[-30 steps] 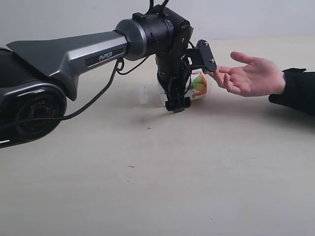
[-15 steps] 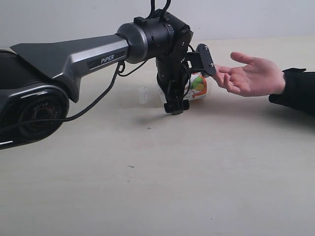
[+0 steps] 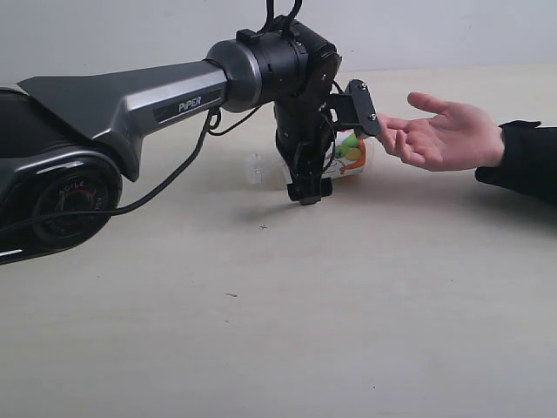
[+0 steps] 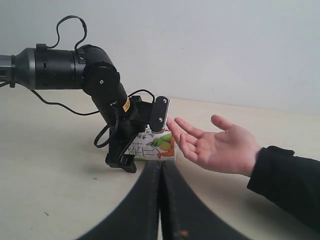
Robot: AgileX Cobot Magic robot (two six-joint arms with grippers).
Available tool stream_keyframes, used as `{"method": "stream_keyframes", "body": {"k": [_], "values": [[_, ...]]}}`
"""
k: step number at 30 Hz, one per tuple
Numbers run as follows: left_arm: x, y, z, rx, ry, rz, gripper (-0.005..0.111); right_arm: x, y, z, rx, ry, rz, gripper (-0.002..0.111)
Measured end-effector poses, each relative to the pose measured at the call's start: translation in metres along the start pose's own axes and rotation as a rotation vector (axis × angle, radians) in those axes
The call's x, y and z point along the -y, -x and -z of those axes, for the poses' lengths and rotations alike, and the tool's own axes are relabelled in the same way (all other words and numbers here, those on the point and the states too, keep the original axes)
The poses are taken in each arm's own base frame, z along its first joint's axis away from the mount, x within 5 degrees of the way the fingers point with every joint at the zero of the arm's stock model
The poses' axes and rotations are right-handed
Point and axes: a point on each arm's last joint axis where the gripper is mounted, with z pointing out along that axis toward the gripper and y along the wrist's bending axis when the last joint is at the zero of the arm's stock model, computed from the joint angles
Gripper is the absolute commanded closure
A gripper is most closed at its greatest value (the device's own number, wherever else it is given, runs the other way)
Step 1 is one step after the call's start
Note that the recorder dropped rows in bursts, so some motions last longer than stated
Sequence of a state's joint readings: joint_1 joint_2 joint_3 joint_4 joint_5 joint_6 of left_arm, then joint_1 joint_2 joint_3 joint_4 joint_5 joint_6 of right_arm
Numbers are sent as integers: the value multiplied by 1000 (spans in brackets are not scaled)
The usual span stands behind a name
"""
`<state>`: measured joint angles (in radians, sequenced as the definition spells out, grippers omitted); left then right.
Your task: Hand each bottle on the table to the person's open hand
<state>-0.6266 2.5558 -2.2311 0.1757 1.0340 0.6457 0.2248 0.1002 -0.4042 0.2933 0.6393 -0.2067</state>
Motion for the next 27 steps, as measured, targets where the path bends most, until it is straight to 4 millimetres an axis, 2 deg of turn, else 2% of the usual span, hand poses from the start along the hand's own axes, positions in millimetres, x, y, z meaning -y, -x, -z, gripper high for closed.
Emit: {"method": "stream_keyframes", "body": {"k": [20, 23, 25, 27], "values": [[0, 0, 0, -1, -1, -7, 3, 0, 0, 0, 0, 0, 0, 108], [0, 0, 0, -5, 4, -10, 15, 0, 0, 0, 0, 0, 0, 108], [0, -1, 0, -9, 5, -12, 33, 0, 0, 0, 0, 0, 0, 108], [-1, -1, 0, -12, 9, -15, 56, 0, 0, 0, 0, 0, 0, 108]]}}
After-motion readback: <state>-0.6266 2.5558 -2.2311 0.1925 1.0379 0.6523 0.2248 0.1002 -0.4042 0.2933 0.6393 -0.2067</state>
